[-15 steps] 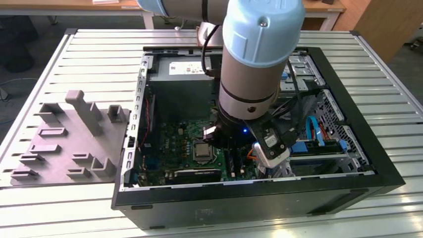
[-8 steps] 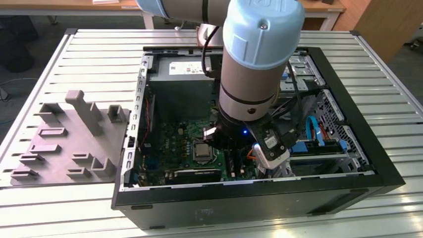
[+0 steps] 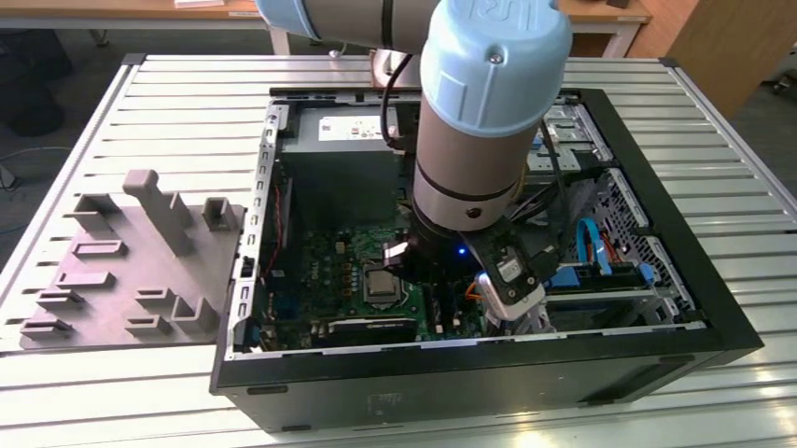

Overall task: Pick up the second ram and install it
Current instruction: 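Press down the second ram until it locks into place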

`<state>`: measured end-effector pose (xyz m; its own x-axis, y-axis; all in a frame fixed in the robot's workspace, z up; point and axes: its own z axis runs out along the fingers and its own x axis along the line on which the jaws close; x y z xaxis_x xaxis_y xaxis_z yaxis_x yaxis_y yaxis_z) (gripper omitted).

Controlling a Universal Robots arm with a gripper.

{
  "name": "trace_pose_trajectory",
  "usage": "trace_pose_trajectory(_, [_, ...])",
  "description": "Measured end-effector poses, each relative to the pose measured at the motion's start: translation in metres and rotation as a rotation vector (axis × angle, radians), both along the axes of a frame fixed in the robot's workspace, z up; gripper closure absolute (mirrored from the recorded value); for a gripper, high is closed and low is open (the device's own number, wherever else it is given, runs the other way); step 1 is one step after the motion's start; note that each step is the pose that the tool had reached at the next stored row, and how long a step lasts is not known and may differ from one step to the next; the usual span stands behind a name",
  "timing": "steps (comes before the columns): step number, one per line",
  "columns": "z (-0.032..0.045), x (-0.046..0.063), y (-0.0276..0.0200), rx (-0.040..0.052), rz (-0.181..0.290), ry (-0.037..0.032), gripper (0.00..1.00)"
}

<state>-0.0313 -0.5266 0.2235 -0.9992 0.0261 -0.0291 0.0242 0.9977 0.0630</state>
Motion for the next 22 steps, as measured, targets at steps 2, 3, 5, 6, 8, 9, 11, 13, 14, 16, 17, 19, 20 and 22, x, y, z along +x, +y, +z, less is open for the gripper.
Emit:
trace_pose_trajectory(2, [0.0,0.0,0.0,-0.0001,0.0,0.0,0.89])
trace_pose_trajectory(3, [-0.0002,0.0,0.0,0.0002,0.0,0.0,0.89])
trace_pose_trajectory(5, [-0.0019,0.0,0.0001,0.0005,0.0,-0.0001,0.89])
trace_pose_trajectory(6, [-0.0028,0.0,0.0,-0.0004,0.0,0.0001,0.89])
trace_pose_trajectory(8, [-0.0034,0.0,-0.0001,-0.0005,0.0,0.0002,0.89])
trace_pose_trajectory(9, [-0.0035,0.0,0.0,-0.0003,0.0,0.0001,0.89])
trace_pose_trajectory(11, [-0.0037,0.0,0.0,0.0,0.0,-0.0001,0.89])
trace_pose_trajectory(13, [-0.0042,0.0,0.0,0.0001,0.0,-0.0001,0.89])
trace_pose_trajectory(14, [-0.0052,0.0,0.0,0.0,0.0,0.0,0.89])
trace_pose_trajectory(16, [-0.0059,0.0,0.0,-0.0001,0.0,0.0,0.89])
trace_pose_trajectory(17, [-0.0059,0.0,0.0,-0.0001,0.0,0.0,0.89])
trace_pose_trajectory(19, [-0.0061,0.0,0.0,0.0,0.0,0.0,0.89])
trace_pose_trajectory(20, [-0.0061,0.0,0.0,0.0001,0.0,-0.0001,0.89])
trace_pose_trajectory(22, [-0.0062,0.0,0.0,0.0,0.0,0.0,0.89])
